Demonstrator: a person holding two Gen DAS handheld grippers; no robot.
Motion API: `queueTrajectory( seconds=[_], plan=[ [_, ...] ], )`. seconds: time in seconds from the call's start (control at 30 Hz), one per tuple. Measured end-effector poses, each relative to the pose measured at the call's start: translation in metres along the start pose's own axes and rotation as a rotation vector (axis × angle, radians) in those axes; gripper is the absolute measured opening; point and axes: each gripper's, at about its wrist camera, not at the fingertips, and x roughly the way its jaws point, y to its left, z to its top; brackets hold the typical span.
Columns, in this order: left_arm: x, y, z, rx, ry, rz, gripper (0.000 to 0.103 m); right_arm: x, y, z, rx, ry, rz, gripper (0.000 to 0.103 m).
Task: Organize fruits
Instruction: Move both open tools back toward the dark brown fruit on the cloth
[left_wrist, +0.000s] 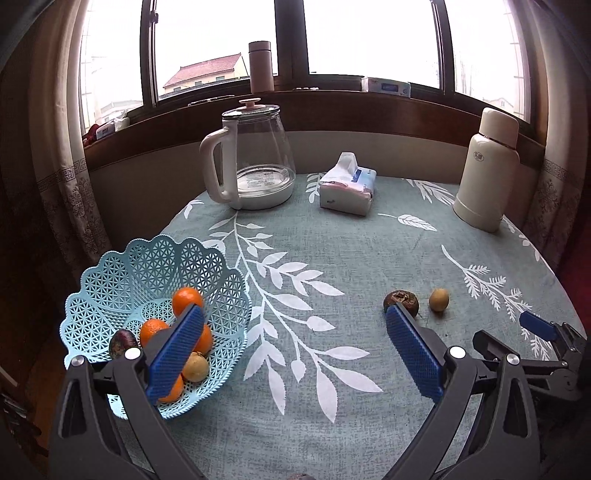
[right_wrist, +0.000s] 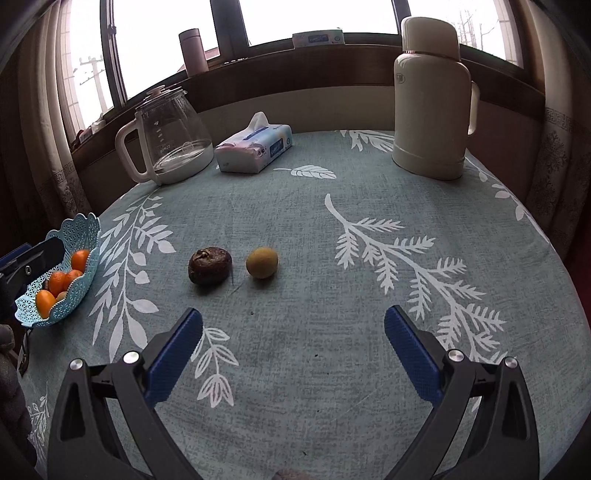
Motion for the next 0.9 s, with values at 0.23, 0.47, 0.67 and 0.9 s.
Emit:
queueTrajectory(
  seconds=[0.23, 0.47, 0.67, 0.9],
  plan=[
    [0.026, -0.017, 0.004, 0.021, 0.037, -0.034, 0.100, 0.011, -0.004, -0.002, 0.030, 0.058, 0.010, 0.098],
    [0.060, -0.043, 0.007, 0.069, 0.093, -0.090, 0.100, 0.019, -0.010, -0.003, 0.064, 0.106, 0.000, 0.098],
    [0.086, -0.057, 0.008, 0.095, 0.145, -0.148, 0.100, 0.027, -0.014, -0.005, 0.070, 0.158, -0.022, 0.098],
    [0.099, -0.062, 0.009, 0.107, 0.168, -0.167, 0.100, 0.030, -0.008, -0.009, 0.006, 0.192, -0.062, 0.098]
  ],
)
